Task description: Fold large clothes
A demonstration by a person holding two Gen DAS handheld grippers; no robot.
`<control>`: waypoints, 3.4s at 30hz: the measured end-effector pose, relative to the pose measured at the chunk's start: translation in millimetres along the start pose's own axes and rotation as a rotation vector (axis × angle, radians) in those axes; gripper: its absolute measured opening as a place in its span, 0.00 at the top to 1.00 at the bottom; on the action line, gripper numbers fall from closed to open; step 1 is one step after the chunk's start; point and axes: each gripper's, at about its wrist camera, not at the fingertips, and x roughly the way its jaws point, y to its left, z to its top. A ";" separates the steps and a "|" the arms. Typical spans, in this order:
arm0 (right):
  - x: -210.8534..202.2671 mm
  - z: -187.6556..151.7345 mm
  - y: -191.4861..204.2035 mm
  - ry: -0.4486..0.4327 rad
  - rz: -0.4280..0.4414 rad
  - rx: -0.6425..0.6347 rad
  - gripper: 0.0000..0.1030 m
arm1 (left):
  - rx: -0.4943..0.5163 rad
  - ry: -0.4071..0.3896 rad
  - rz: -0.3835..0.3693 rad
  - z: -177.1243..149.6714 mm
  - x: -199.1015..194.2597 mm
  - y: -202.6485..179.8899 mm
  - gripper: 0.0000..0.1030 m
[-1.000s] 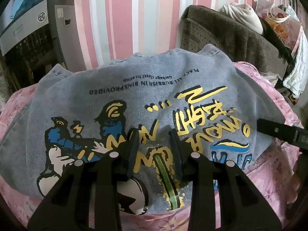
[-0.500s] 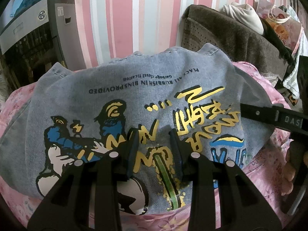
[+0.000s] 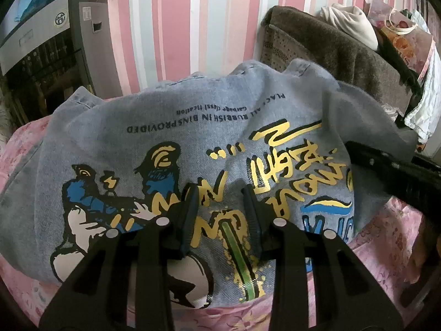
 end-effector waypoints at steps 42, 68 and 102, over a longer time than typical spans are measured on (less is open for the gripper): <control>-31.2 24.5 107.9 -0.085 -0.166 -0.326 0.72 | 0.073 -0.072 0.034 15.6 -80.3 65.3 0.25; 33.7 -54.4 339.9 0.080 -0.077 -0.711 0.71 | -0.058 -0.043 0.153 -39.0 -118.8 275.8 0.24; -93.4 -50.5 272.3 -0.084 -0.024 -0.550 0.40 | 0.034 -0.064 0.102 -60.0 -141.3 206.5 0.20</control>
